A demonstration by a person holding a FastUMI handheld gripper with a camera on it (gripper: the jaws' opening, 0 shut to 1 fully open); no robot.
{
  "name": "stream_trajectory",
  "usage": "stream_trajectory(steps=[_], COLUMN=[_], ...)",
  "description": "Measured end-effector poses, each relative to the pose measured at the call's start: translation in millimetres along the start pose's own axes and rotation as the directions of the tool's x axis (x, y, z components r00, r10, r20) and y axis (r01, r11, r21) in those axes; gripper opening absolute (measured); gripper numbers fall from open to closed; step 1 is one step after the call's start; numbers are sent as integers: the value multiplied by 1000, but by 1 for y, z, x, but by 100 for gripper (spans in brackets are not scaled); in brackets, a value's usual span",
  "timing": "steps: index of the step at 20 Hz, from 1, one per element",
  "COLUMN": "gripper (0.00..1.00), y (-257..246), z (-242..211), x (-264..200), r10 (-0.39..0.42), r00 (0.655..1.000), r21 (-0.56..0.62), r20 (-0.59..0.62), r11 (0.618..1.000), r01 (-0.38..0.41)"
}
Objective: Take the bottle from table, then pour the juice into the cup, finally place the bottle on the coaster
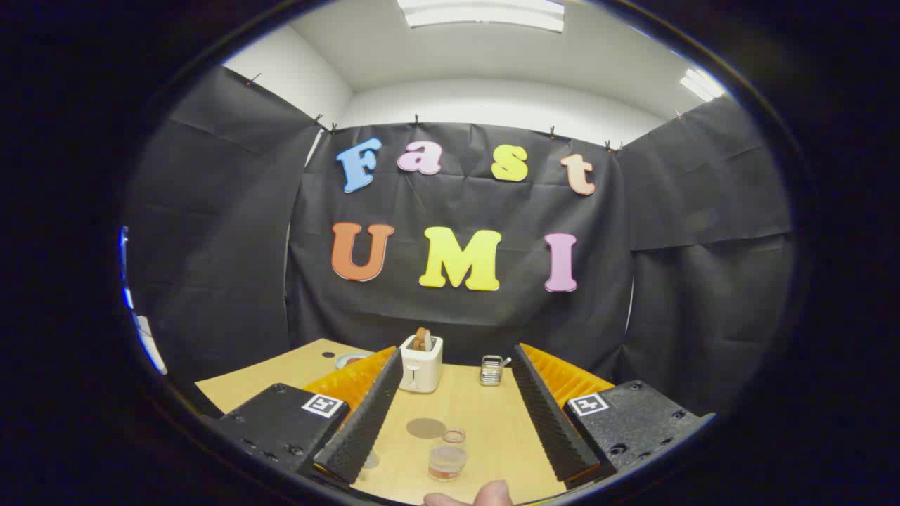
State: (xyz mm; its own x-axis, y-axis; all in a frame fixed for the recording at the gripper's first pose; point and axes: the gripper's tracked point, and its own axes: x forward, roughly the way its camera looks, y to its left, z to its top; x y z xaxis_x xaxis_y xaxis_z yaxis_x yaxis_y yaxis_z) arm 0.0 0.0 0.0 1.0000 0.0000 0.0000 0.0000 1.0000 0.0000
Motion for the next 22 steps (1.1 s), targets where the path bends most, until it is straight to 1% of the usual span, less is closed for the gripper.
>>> stream_trajectory(steps=[4,9,16,18,22], gripper=[100,100,100,100,100], y=[-2,-5,14,18,11], z=[6,-2,1,-5,-14], x=[-2,3,2,3,9], r10=[-3,-9,28,39,31], r00=[1000,1000,1000,999,999], r21=[13,22,9,14,41], r20=[19,-2,6,2,-20], r11=[1000,1000,1000,999,999], r01=[3,9,-28,-39,-30])
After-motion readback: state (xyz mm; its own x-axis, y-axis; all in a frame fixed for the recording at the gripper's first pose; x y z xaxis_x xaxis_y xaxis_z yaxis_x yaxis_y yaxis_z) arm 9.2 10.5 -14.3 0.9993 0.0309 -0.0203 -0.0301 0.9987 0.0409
